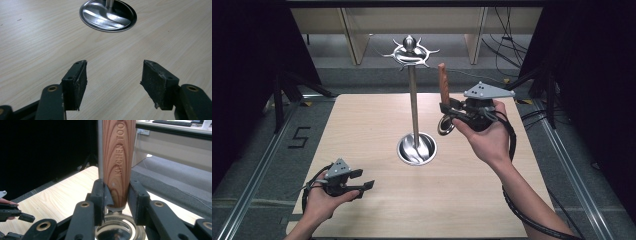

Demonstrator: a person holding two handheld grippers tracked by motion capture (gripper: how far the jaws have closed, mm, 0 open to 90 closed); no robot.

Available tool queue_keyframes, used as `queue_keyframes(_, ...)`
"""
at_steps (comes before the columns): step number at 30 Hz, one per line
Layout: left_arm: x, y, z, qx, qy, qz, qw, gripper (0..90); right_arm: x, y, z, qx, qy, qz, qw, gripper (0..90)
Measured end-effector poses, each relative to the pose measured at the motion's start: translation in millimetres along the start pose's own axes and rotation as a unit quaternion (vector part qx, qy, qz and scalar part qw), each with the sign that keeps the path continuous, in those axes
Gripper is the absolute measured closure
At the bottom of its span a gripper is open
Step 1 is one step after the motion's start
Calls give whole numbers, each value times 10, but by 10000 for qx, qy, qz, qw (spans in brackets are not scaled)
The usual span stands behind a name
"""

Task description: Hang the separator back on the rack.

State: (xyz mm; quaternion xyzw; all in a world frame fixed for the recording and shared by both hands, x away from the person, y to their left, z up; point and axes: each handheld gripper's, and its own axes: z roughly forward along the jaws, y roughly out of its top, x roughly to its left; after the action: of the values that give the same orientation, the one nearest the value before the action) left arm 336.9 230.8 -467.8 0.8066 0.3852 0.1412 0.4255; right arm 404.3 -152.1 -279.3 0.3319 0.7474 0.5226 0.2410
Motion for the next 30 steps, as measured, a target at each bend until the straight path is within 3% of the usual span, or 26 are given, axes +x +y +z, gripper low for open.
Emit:
queue_keyframes(9, 2, -3, -2, -19, 28, 31, 10000, 364, 43, 65, 44, 38, 77, 23, 10000, 695)
queue_keyframes(11, -10, -4, 2, 17, 23, -70, 10000, 364, 44, 71, 53, 10, 67, -56, 10000, 695)
queue_keyframes(12, -27, -6, 8, -76, -34, -155, 9998, 364, 49, 71, 60, 17, 96, -22, 10000, 695)
queue_keyframes(13, -20, -3, 5, -78, -20, -68, 9999, 364, 70, 71, 59, 70, 101, 80, 9999, 695)
queue_keyframes(15, -28, -7, 9, -67, -36, -158, 9998, 364, 68, 70, 73, 62, 98, 53, 9999, 695)
queue_keyframes(20, -14, -2, 13, -69, -44, -48, 10000, 364, 67, 80, 99, 35, 111, -18, 9999, 695)
queue_keyframes(21, -23, -5, 14, -53, -37, -130, 9999, 364, 69, 82, 107, 30, 147, -32, 9999, 696)
queue_keyframes(23, -24, -3, 9, -73, -26, -112, 9999, 364, 85, 88, 115, 74, 137, 70, 9999, 695)
queue_keyframes(24, -25, -3, 10, -76, -44, -150, 9998, 364, 77, 98, 129, 41, 160, -36, 9999, 695)
queue_keyframes(26, -27, -5, 14, -120, -11, -160, 9998, 364, 90, 112, 134, 46, 157, 9, 9999, 695)
queue_keyframes(27, -7, -1, 4, 15, 9, -58, 10000, 364, 92, 119, 138, 47, 179, -4, 9998, 696)
queue_keyframes(30, 1, 2, 2, 18, 4, 27, 10000, 364, 101, 133, 150, 56, 189, -31, 9998, 695)
